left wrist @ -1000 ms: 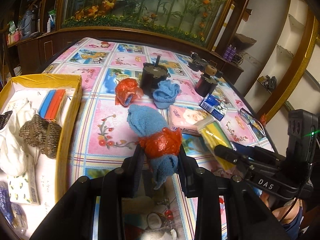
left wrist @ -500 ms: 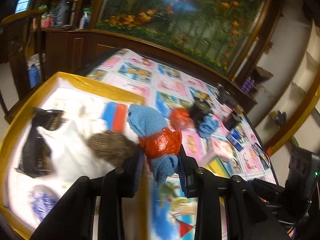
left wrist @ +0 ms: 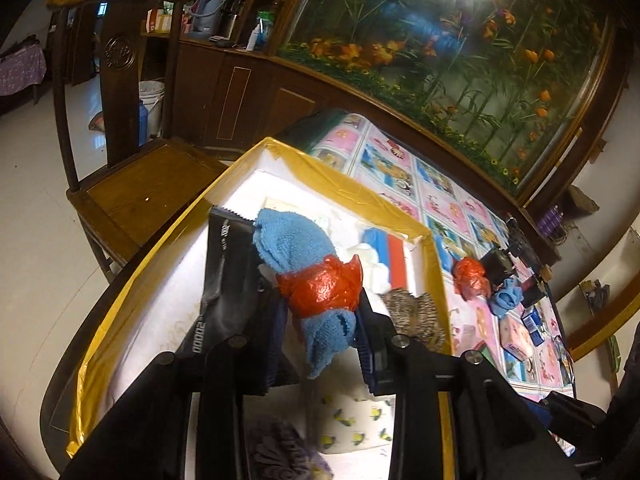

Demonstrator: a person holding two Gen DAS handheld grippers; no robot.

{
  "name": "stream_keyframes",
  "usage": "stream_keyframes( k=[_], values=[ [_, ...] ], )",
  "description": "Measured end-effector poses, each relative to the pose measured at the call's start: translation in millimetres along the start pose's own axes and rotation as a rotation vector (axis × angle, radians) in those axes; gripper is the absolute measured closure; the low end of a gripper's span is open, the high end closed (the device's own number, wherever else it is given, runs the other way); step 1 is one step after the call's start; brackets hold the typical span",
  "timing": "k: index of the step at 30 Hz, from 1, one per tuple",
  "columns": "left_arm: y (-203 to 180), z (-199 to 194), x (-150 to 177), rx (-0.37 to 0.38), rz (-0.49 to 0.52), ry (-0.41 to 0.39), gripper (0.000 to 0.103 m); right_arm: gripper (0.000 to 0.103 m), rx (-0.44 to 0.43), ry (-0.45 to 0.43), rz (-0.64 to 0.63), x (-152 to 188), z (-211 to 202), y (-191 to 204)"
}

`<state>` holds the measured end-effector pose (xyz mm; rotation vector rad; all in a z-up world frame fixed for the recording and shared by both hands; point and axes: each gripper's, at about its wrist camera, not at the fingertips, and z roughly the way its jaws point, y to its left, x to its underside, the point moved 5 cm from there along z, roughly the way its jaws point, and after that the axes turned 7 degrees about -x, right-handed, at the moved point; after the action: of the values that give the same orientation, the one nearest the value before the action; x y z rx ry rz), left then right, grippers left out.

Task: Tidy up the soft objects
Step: 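Lower the blue cloth into the box with left tool while right tool releases the sponge pack there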

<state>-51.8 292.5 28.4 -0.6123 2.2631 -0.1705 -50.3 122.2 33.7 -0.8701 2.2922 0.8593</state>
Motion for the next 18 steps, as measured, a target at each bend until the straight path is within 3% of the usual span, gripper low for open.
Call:
stream_keyframes(
  k=[7, 18],
  values=[
    [7, 9, 5, 0.003, 0.006, 0.03, 0.072, 0.062, 0.015, 0.061, -0.042, 10, 38, 17],
    [7, 13, 7, -0.002, 0.017, 0.057, 0.071, 0.061, 0.011, 0.106, -0.066, 23, 57, 18]
  ],
)
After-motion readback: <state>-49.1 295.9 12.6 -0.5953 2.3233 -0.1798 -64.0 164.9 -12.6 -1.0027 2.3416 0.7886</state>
